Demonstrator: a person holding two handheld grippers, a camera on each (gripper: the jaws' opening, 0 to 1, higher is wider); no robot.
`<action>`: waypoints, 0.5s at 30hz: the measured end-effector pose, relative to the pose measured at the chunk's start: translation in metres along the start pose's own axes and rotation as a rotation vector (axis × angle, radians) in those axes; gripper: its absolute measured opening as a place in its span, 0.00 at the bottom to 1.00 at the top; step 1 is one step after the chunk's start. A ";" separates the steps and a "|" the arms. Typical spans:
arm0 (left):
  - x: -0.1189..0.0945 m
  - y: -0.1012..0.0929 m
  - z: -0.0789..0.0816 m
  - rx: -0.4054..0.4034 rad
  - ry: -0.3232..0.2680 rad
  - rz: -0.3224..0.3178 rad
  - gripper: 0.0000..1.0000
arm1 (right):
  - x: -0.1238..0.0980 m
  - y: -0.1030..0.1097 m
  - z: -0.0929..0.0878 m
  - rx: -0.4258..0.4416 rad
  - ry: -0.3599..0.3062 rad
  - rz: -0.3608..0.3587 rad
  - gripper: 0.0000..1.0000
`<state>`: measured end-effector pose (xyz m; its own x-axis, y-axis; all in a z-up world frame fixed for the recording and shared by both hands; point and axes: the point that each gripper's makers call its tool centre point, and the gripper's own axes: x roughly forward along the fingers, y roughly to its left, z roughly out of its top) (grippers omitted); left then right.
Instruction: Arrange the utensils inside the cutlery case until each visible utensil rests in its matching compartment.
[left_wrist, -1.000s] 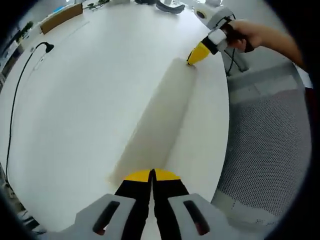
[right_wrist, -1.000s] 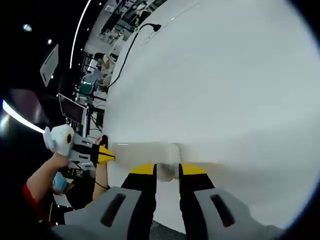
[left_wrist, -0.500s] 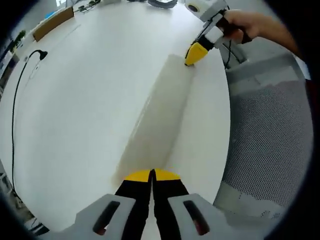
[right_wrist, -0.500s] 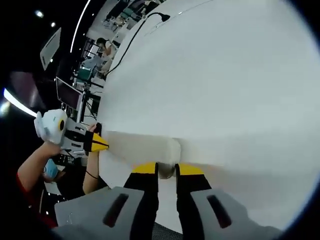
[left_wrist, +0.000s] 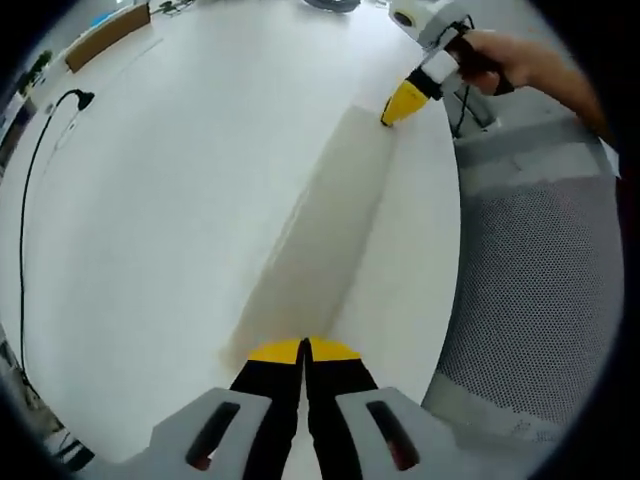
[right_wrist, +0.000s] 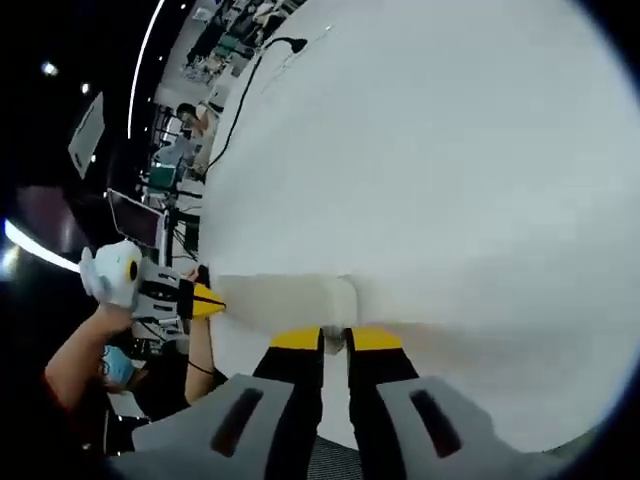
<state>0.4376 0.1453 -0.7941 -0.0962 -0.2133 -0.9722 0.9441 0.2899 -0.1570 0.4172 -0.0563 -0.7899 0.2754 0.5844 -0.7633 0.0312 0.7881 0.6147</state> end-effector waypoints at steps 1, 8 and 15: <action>0.000 0.000 0.000 -0.003 0.016 0.001 0.00 | -0.003 -0.001 -0.001 -0.084 0.033 -0.036 0.00; -0.001 0.002 0.002 -0.023 0.044 0.004 0.00 | 0.003 0.026 0.006 -0.282 0.120 -0.070 0.00; -0.001 0.004 0.002 -0.047 0.027 0.007 0.00 | 0.020 0.021 0.005 -0.340 0.202 -0.170 0.00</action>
<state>0.4418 0.1450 -0.7931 -0.0990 -0.1864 -0.9775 0.9289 0.3350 -0.1579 0.4285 -0.0295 -0.7913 0.0993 0.4405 -0.8923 -0.2678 0.8754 0.4023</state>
